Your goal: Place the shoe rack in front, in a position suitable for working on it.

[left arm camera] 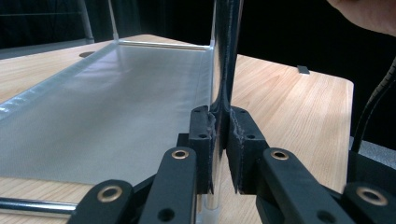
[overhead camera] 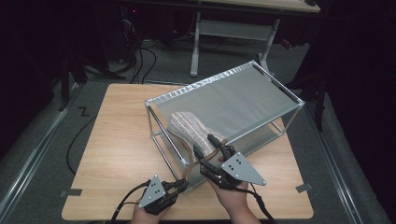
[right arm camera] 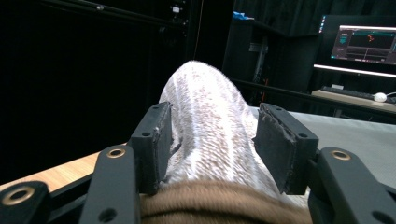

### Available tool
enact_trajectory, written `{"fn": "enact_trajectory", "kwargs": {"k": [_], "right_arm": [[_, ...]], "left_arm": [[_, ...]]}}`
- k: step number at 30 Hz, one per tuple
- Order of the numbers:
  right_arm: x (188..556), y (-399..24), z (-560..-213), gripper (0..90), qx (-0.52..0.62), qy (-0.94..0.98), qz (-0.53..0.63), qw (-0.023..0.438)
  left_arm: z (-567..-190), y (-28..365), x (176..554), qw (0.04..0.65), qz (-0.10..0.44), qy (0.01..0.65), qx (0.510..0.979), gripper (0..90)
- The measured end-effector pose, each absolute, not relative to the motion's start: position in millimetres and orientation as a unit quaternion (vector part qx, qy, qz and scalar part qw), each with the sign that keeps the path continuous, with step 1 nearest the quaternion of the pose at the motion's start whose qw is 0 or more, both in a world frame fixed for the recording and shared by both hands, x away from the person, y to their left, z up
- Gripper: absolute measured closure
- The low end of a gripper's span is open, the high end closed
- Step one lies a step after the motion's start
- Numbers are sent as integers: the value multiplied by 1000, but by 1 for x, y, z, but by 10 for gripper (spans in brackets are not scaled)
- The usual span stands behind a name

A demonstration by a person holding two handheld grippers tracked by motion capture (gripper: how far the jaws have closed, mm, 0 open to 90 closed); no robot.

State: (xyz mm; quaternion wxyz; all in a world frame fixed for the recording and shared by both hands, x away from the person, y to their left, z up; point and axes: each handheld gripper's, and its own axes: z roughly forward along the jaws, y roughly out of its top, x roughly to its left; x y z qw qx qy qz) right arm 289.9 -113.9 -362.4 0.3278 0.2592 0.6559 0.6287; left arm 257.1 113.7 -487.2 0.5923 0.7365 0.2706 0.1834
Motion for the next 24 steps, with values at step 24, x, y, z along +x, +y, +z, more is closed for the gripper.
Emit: {"fn": "enact_trajectory", "kwargs": {"k": [24], "right_arm": [[295, -103, -374, 547, 261, 672, 622, 307]], "left_arm": [[-487, 115, 255, 591, 187, 276, 735, 779]]}}
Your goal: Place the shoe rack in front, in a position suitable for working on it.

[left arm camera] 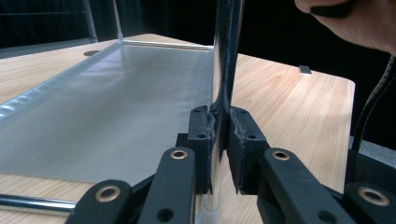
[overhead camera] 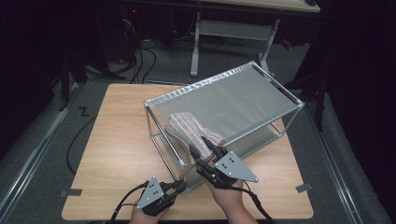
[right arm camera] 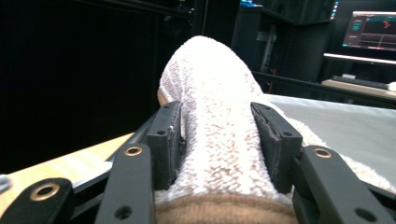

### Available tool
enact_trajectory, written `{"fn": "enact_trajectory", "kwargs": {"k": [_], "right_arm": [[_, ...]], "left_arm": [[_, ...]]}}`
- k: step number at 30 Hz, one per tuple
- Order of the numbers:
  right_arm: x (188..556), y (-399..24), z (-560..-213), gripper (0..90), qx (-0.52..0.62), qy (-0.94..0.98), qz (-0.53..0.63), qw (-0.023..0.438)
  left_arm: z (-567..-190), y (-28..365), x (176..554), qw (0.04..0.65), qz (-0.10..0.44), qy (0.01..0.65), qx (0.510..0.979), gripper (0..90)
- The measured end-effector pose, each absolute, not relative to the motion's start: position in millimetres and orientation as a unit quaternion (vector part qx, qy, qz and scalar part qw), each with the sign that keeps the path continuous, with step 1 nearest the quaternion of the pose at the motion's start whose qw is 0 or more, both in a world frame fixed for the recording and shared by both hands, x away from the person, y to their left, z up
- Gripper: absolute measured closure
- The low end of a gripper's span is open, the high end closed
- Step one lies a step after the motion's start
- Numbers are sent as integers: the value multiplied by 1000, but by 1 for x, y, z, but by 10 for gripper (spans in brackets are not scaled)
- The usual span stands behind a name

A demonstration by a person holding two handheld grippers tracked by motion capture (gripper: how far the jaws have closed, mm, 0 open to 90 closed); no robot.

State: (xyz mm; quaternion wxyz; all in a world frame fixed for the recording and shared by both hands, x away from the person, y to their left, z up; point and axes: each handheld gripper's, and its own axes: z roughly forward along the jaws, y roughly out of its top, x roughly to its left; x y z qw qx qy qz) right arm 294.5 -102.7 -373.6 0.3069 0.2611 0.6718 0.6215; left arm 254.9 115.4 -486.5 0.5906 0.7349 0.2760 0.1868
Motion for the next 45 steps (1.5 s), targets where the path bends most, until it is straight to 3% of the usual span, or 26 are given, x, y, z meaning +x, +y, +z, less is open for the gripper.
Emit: {"fn": "enact_trajectory", "kwargs": {"k": [10, 15, 45], "right_arm": [[287, -99, -371, 540, 241, 669, 643, 286], [281, -96, -369, 555, 231, 667, 646, 291], [293, -112, -376, 578, 281, 669, 605, 329]], "left_arm": [[-486, 113, 260, 593, 187, 275, 734, 725], [-485, 110, 258, 591, 191, 267, 736, 799], [-485, 113, 245, 588, 187, 269, 739, 803]]}}
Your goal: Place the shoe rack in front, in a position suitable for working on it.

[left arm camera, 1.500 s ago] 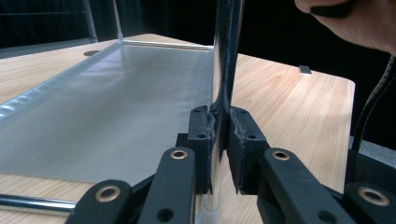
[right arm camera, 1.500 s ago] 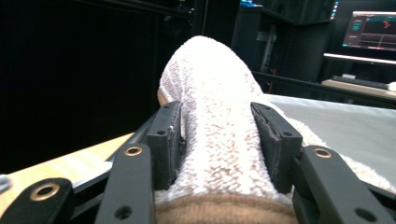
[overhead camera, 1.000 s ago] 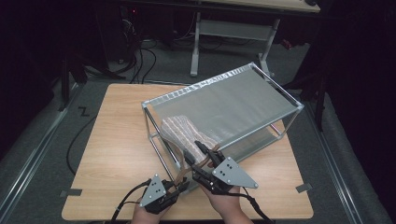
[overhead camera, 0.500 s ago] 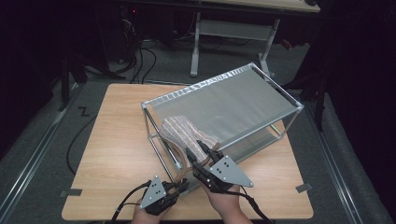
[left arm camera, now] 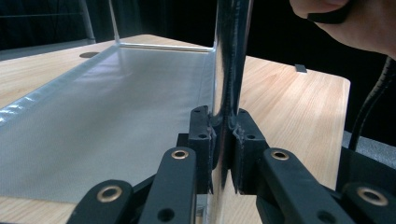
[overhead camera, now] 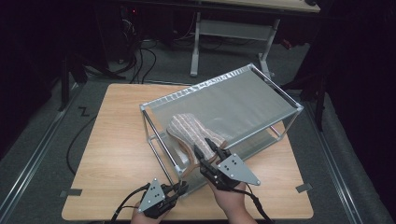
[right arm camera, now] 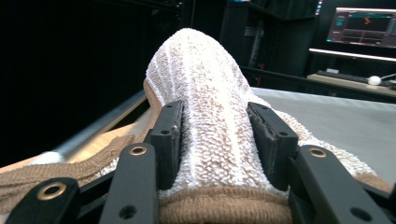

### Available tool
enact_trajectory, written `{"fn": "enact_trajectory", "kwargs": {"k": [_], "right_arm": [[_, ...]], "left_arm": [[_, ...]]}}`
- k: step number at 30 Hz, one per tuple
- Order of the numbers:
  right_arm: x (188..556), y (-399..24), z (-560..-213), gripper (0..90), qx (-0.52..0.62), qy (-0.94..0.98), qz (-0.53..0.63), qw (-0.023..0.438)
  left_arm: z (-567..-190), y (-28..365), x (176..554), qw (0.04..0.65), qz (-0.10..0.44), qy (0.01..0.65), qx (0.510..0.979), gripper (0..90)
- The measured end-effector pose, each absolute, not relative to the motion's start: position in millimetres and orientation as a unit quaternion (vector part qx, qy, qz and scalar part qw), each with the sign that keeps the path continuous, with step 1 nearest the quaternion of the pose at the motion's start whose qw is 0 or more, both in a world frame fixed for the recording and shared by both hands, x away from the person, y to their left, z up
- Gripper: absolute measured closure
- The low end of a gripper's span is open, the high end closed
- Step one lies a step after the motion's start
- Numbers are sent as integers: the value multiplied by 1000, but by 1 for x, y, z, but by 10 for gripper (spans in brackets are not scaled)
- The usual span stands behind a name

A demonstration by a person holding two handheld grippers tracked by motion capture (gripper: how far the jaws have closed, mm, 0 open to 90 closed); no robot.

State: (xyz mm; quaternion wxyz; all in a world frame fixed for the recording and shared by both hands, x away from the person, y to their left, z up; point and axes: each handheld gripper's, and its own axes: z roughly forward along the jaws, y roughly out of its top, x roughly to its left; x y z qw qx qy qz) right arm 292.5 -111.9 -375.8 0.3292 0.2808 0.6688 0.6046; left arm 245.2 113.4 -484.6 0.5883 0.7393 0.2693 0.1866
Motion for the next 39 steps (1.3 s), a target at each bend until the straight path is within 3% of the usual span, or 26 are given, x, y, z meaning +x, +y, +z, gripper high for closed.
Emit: {"fn": "enact_trajectory", "kwargs": {"k": [17, 39], "right_arm": [[319, -164, -381, 564, 328, 633, 603, 357], [372, -266, -381, 562, 405, 590, 560, 418]], "left_arm": [[-486, 123, 229, 589, 196, 277, 733, 803], [-481, 137, 209, 566, 205, 291, 743, 805]]}}
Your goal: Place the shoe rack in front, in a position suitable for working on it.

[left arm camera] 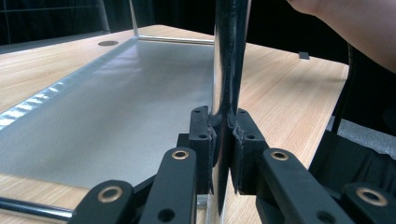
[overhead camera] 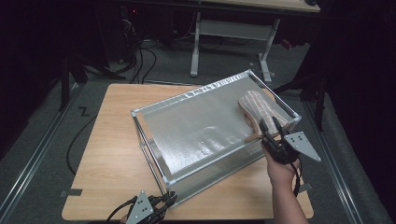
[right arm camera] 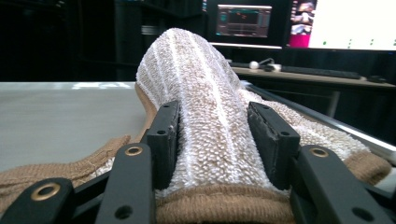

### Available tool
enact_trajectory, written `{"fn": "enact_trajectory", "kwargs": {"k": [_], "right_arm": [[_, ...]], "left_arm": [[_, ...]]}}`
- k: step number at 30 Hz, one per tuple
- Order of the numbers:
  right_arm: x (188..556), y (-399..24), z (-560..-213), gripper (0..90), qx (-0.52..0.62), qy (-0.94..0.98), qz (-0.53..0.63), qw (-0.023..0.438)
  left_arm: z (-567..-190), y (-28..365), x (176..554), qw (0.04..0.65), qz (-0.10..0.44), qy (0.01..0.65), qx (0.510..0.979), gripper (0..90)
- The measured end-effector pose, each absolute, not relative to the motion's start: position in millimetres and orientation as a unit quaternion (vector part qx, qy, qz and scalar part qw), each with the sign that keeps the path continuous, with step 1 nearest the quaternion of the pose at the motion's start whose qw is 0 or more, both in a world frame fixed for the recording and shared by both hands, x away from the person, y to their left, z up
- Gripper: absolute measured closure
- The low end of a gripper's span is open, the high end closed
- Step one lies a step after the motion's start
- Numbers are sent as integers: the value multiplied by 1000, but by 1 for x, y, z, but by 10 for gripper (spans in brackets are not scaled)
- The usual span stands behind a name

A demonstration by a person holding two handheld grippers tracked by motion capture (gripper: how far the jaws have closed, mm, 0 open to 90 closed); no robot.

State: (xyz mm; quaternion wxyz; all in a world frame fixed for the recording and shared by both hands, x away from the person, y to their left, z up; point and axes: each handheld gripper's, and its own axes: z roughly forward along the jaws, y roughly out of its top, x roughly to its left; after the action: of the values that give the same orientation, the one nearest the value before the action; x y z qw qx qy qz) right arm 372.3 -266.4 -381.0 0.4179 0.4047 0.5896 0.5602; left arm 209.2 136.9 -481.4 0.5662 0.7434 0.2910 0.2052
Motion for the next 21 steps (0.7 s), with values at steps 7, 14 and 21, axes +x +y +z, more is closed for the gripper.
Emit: {"fn": "enact_trajectory", "kwargs": {"k": [7, 14, 21], "right_arm": [[388, -289, -379, 564, 428, 579, 542, 434], [396, -300, -378, 569, 442, 573, 531, 440], [394, -295, -379, 575, 444, 573, 537, 433]], "left_arm": [[-482, 142, 204, 566, 210, 305, 736, 805], [-483, 147, 201, 565, 216, 309, 734, 806], [-484, 148, 202, 570, 214, 310, 730, 805]]}}
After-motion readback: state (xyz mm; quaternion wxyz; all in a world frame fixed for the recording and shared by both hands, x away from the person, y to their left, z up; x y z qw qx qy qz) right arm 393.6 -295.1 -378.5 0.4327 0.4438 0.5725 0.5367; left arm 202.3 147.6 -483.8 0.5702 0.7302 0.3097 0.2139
